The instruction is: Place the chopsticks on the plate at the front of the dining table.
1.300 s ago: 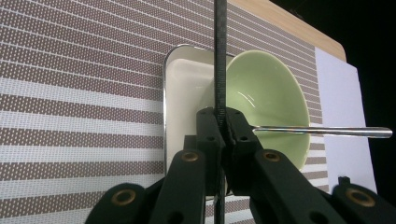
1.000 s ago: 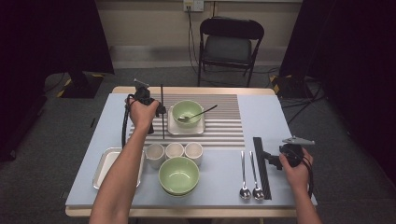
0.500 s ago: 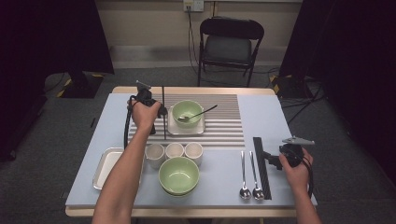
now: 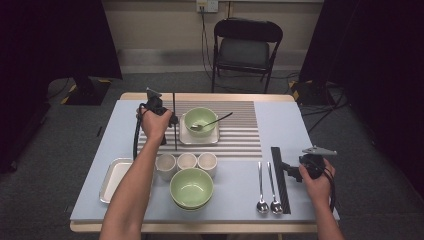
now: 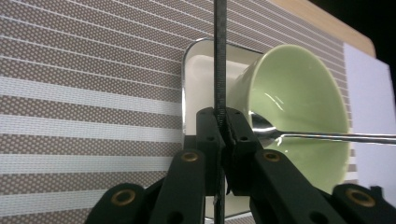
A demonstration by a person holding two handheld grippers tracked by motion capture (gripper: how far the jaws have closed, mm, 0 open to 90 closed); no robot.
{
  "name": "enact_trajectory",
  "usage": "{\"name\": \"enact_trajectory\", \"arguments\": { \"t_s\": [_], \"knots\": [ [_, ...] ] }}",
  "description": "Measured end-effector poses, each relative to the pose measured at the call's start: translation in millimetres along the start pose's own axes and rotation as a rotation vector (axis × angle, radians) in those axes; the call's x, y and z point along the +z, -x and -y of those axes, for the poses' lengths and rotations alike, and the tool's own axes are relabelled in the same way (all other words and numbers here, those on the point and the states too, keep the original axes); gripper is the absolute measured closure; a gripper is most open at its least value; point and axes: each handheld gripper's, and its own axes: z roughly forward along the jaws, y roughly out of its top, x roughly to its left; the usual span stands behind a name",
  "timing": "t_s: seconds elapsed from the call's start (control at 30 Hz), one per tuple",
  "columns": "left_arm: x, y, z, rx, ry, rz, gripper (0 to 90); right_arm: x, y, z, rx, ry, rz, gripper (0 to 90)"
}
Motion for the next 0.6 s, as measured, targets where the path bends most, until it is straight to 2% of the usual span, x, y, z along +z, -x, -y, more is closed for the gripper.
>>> {"name": "enact_trajectory", "arguments": {
  "t_s": [0.13,0.2,0.23,0.27,0.33,0.47,0.5,0.6],
  "knots": [
    [3.1,1.4,0.6,-0.015,0.009,0.002,86.2,0.0,-0.1,0.1,0.0,0.0,0.001,19.1],
    [4.0,2.0,0.6,-0.002,-0.001,-0.007,86.2,0.0,-0.1,0.1,-0.001,0.001,0.001,19.1],
    [4.9,2.2,0.6,-0.001,-0.002,0.005,86.2,0.0,-0.2,0.0,-0.001,0.001,0.001,19.1],
    [6.3,3.2,0.8,-0.013,0.008,0.004,86.2,0.0,-0.1,0.0,-0.001,0.0,0.001,19.1],
    [8.2,2.5,1.3,0.012,-0.011,-0.002,86.2,0.0,-0.1,0.1,-0.001,0.001,0.001,19.1],
    [11.5,3.6,2.1,0.012,-0.015,-0.013,86.2,0.0,-0.1,0.1,-0.001,0.001,0.0,19.0],
    [12.8,4.3,2.4,-0.001,-0.004,-0.008,86.2,-0.1,-0.1,0.1,-0.001,0.001,0.0,19.0],
    [13.8,4.8,2.5,0.008,-0.012,-0.013,86.2,0.0,-0.1,0.1,-0.002,0.001,0.0,19.0]
  ]
}}
